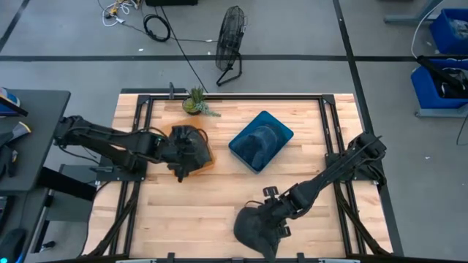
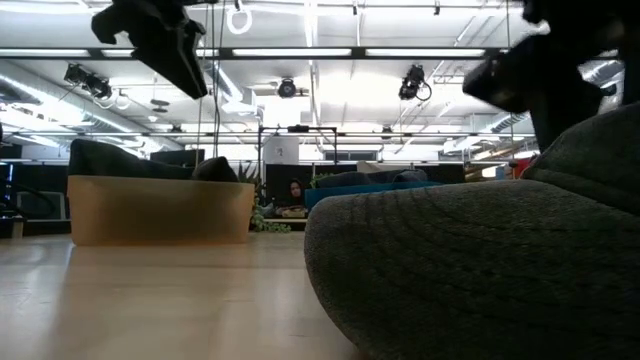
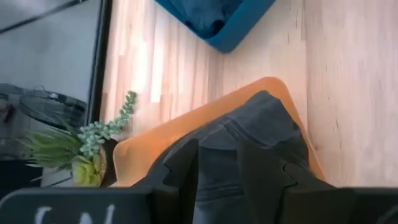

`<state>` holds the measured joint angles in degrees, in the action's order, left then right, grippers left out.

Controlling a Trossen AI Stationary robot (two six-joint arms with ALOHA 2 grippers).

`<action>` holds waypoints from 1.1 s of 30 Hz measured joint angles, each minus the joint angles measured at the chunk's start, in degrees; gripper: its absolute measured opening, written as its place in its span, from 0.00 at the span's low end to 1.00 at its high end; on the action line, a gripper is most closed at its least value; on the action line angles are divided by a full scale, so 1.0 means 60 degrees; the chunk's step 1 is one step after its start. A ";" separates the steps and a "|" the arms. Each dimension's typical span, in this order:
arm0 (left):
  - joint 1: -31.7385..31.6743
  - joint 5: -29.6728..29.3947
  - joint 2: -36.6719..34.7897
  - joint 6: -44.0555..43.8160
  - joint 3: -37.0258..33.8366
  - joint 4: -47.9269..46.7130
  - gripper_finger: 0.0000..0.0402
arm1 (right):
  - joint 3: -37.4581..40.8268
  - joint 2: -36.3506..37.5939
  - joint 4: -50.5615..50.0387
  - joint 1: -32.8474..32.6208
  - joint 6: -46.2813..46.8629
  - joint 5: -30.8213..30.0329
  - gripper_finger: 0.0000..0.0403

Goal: Pick & Place hat
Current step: Put the black cap into the orange bin

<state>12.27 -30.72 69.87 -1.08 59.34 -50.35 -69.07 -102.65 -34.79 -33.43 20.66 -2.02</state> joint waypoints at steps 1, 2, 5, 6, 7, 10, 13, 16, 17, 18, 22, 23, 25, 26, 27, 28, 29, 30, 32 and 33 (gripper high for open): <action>0.0042 -0.0066 -0.0025 0.0012 0.0002 -0.0013 0.29 | 0.0171 0.0000 0.0234 0.0000 -0.0024 0.0014 0.42; 0.0057 -0.0103 -0.0044 0.0015 -0.0001 -0.0055 0.29 | 0.0339 0.0000 0.0601 0.0000 -0.0024 0.0017 0.42; 0.0077 -0.0282 -0.0109 0.0027 -0.0001 -0.0077 0.29 | 0.0801 0.0000 0.1132 0.0060 -0.0042 -0.0038 0.42; 0.0069 -0.0355 -0.0110 0.0035 -0.0003 -0.0099 0.29 | 0.0912 0.0000 0.1362 0.0088 -0.0011 -0.0125 0.42; 0.0068 -0.0422 -0.0112 0.0033 -0.0005 -0.0098 0.29 | 0.1015 0.0000 0.1678 0.0124 0.0098 -0.0145 0.42; 0.0066 -0.0466 -0.0118 0.0037 -0.0005 -0.0100 0.29 | 0.1361 0.0007 0.2646 0.0290 0.0187 0.0804 0.37; 0.0069 -0.0463 -0.0118 0.0037 -0.0004 -0.0105 0.29 | 0.1361 0.0007 0.3055 0.0490 0.0152 0.1096 0.22; 0.0069 -0.0468 -0.0118 0.0040 -0.0005 -0.0106 0.29 | 0.1360 0.0068 0.3109 0.0739 -0.0177 0.0953 0.05; 0.0069 -0.0507 -0.0118 0.0040 -0.0004 -0.0108 0.29 | 0.1350 0.0087 0.3191 0.0813 -0.0298 0.0778 0.03; 0.0069 -0.0588 -0.0118 0.0042 -0.0003 -0.0109 0.29 | 0.1297 0.0087 0.3187 0.0887 -0.0412 0.0633 0.04; 0.0069 -0.1217 -0.0121 0.0040 -0.0004 -0.0109 0.29 | 0.0584 0.0087 0.2510 0.1247 -0.0526 0.0171 0.04; 0.0069 -0.1496 -0.0121 0.0034 -0.0005 -0.0093 0.29 | 0.0274 0.0103 0.2152 0.1353 -0.0527 0.0166 0.03; 0.0103 -0.2223 -0.0121 -0.0168 -0.0005 0.0070 0.29 | -0.0354 0.0186 0.1379 0.1610 -0.0623 0.0165 0.02; 0.0154 -0.2677 -0.0121 -0.0302 -0.0005 0.0172 0.29 | -0.0692 0.0203 0.1087 0.1738 -0.0749 0.0081 0.02; 0.0220 -0.3162 -0.0121 -0.0431 -0.0005 0.0233 0.29 | -0.1013 0.0234 0.0845 0.1842 -0.0887 -0.0161 0.02; 0.0295 -0.3613 -0.0121 -0.0455 -0.0005 0.0302 0.29 | -0.1292 0.0274 0.0573 0.1956 -0.1024 -0.0455 0.02; 0.0385 -0.4063 -0.0121 -0.0434 -0.0005 0.0364 0.29 | -0.1589 0.0317 0.0334 0.2088 -0.1174 -0.0805 0.02; 0.0478 -0.4574 -0.0135 -0.0419 -0.0005 0.0366 0.29 | -0.1851 0.0352 0.0194 0.2218 -0.1348 -0.1199 0.02; 0.0688 -0.5669 -0.0242 -0.0397 -0.0016 0.0332 0.29 | -0.2357 0.0375 0.0036 0.2544 -0.1873 -0.1897 0.02; 0.0771 -0.6237 -0.0312 -0.0287 -0.0012 0.0353 0.29 | -0.2580 0.0375 -0.0059 0.2721 -0.2185 -0.2302 0.01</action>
<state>16.90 -68.14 68.00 -2.81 59.27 -48.24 -84.54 -100.40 -35.14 -17.10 7.55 -15.83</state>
